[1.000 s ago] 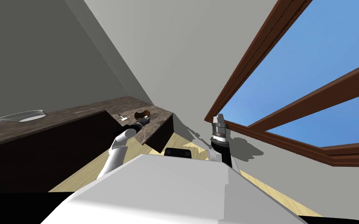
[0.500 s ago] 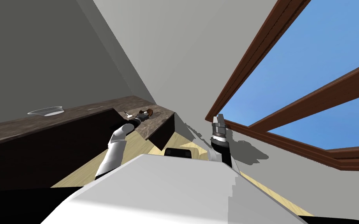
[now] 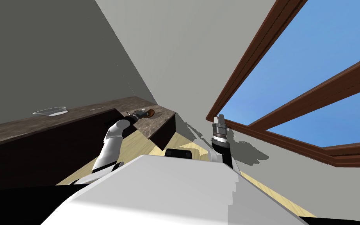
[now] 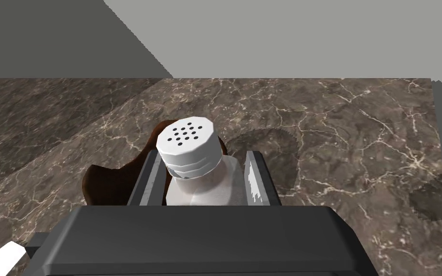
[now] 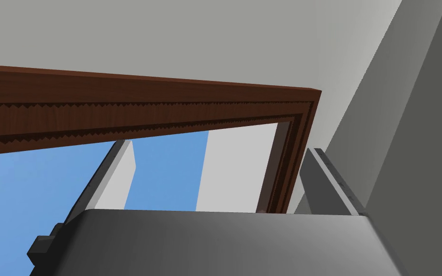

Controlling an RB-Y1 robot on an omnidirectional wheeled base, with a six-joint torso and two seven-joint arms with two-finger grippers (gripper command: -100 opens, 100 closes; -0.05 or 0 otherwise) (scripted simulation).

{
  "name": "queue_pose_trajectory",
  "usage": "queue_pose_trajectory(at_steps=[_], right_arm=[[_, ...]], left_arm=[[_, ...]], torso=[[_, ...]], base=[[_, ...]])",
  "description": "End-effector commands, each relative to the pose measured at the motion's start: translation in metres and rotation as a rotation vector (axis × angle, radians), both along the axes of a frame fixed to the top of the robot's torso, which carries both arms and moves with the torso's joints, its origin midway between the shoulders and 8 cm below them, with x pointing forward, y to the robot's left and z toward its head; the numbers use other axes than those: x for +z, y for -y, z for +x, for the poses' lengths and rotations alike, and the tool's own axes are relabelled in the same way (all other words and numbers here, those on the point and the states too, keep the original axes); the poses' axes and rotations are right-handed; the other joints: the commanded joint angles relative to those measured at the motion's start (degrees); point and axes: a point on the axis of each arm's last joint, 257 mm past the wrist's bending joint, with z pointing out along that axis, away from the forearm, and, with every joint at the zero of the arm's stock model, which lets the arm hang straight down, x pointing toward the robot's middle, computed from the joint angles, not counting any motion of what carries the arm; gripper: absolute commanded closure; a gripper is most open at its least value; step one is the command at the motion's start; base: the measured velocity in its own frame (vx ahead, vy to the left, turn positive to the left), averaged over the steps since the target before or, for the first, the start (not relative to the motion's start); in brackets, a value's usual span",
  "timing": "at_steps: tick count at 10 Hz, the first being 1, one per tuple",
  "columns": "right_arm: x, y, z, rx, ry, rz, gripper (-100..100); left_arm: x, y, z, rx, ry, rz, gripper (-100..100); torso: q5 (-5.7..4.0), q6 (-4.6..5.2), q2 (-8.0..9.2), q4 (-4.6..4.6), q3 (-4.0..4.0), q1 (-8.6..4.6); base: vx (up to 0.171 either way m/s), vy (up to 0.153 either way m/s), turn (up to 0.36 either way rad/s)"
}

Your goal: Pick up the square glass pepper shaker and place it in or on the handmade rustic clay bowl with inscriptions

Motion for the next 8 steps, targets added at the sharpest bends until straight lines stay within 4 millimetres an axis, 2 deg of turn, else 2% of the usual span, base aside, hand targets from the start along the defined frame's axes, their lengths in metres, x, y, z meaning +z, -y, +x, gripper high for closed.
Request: queue_pose_trajectory(at_steps=[1,4,8], right_arm=[[0.000,0.000,0.000,0.000,0.000,0.000,0],[0.000,0.000,0.000,0.000,0.000,0.000,0],[0.000,0.000,0.000,0.000,0.000,0.000,0]], left_arm=[[0.008,-0.011,0.001,-0.001,-0.001,-0.004,100],[0.018,-0.034,-0.002,0.013,-0.014,-0.014,100],[0.020,-0.072,-0.016,0.055,-0.055,-0.035,100]], torso=[[0.00,0.00,0.00,0.00,0.00,0.00],[0.03,0.02,-0.12,-0.06,-0.09,0.13],[0.04,0.07,-0.27,-0.12,-0.19,0.14]], base=[[-0.019,0.044,-0.067],[0.004,0.059,-0.112],[0.019,0.061,-0.171]])
